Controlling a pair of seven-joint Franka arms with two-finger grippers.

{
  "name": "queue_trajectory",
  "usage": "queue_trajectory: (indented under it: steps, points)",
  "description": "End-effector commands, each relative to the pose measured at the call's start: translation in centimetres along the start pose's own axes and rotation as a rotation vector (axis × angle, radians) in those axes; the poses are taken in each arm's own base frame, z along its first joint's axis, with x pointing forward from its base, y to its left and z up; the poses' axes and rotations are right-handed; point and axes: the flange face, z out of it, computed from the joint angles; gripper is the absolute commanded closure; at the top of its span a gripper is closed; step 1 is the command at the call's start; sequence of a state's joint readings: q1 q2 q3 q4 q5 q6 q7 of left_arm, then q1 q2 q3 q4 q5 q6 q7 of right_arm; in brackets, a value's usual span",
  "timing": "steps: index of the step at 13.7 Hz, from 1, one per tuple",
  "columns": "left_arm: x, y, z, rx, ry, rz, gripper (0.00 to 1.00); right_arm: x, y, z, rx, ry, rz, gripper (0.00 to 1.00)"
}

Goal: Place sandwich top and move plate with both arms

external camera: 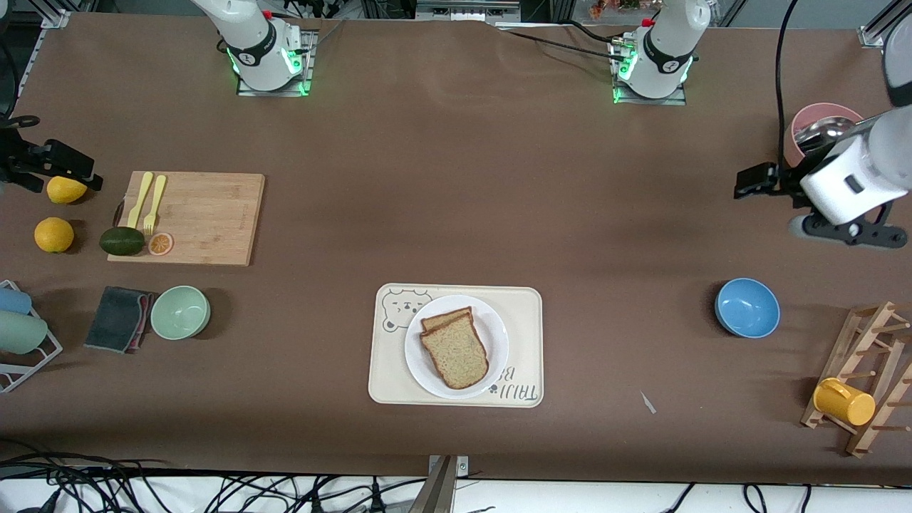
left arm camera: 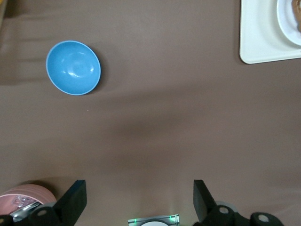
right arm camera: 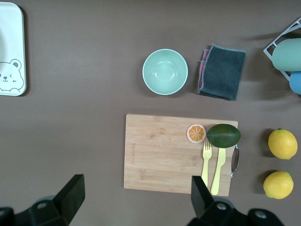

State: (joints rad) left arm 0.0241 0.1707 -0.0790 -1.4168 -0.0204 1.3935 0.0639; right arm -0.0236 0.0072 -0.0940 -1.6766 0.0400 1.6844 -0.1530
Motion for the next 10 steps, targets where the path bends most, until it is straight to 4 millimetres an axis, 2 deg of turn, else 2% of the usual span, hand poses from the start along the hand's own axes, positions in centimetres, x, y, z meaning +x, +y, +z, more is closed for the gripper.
queue_trajectory:
  steps: [1,4,7,10]
  points:
    - [-3.2,-1.3,-2.5,0.034,0.040,-0.035,0.00,0.0,-0.1,-0.6,-0.008,-0.002,0.010,0.00]
    - [-5.7,-1.4,-2.8,0.039,0.040,-0.035,0.00,0.1,0.0,-0.6,-0.013,0.003,0.008,0.00]
    - [-5.0,-2.1,-1.2,0.036,0.011,-0.043,0.00,0.2,0.1,-0.6,-0.020,0.015,0.009,0.00]
    - [-4.7,-2.8,-1.0,0.036,0.009,-0.053,0.00,0.2,0.0,-0.6,-0.030,0.012,0.001,0.00]
